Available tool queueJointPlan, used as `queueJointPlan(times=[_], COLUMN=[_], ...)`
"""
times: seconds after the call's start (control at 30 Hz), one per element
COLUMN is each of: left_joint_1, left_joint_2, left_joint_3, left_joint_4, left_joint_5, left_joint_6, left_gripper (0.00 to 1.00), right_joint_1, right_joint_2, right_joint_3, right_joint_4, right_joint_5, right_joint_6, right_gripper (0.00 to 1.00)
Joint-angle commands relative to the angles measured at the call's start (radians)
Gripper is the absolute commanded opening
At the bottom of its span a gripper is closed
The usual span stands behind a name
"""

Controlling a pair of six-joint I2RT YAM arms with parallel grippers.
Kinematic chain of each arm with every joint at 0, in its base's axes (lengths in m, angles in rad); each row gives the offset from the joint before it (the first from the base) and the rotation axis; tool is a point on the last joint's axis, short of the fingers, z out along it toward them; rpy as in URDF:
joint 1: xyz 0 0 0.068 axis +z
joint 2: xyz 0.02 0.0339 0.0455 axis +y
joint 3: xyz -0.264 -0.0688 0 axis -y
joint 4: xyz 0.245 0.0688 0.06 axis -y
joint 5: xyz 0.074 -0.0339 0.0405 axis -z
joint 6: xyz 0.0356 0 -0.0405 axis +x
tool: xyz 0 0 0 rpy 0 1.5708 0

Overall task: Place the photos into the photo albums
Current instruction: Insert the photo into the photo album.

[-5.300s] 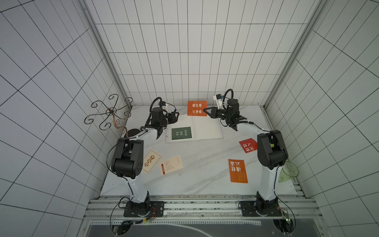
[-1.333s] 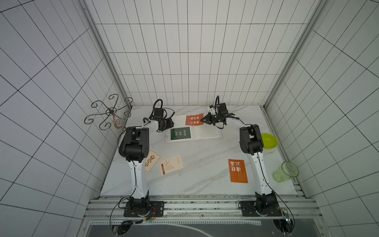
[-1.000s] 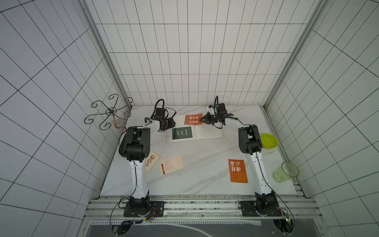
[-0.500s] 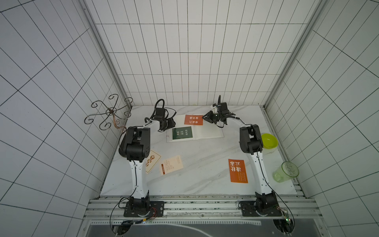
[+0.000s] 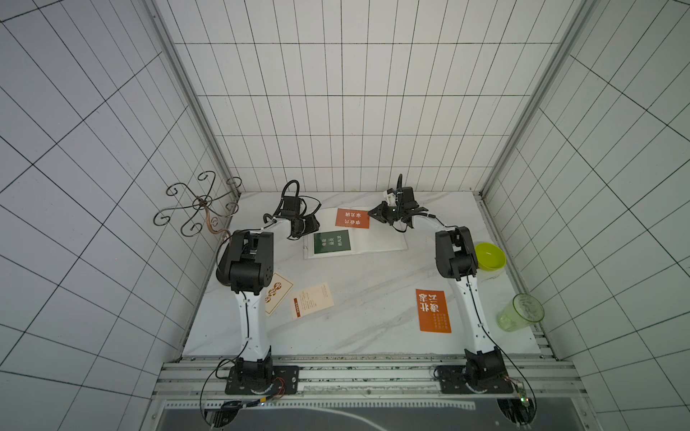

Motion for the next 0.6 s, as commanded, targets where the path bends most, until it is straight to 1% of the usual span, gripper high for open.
queueJointPlan(times=[0.0, 0.17, 0.4, 0.57], left_joint_1=[-0.014, -0.014, -0.014, -0.013], left_joint_2=[0.052, 0.052, 0.054, 0.054], left_joint_3=[-0.001, -0.001, 0.002, 0.001], left_joint_4=[-0.025, -0.024, -0.027, -0.027], left_joint_5=[0.036, 0.037, 0.037, 0.038], left_joint_6=[-0.001, -0.002, -0.005, -0.007], left_gripper=[0.58, 0.58, 0.58, 0.58], right_joint_1=[0.008, 0.003, -0.004, 0.002], right_joint_2=[0.024, -0.015, -0.027, -0.009], right_joint_3=[0.069, 0.014, -0.011, 0.008], right_joint_4=[0.019, -0.008, -0.025, -0.01], right_joint_5=[-0.009, 0.055, 0.049, 0.018], right_joint_6=[0.019, -0.004, -0.019, -0.02], right_gripper=[0.13, 0.16, 0.17, 0.07])
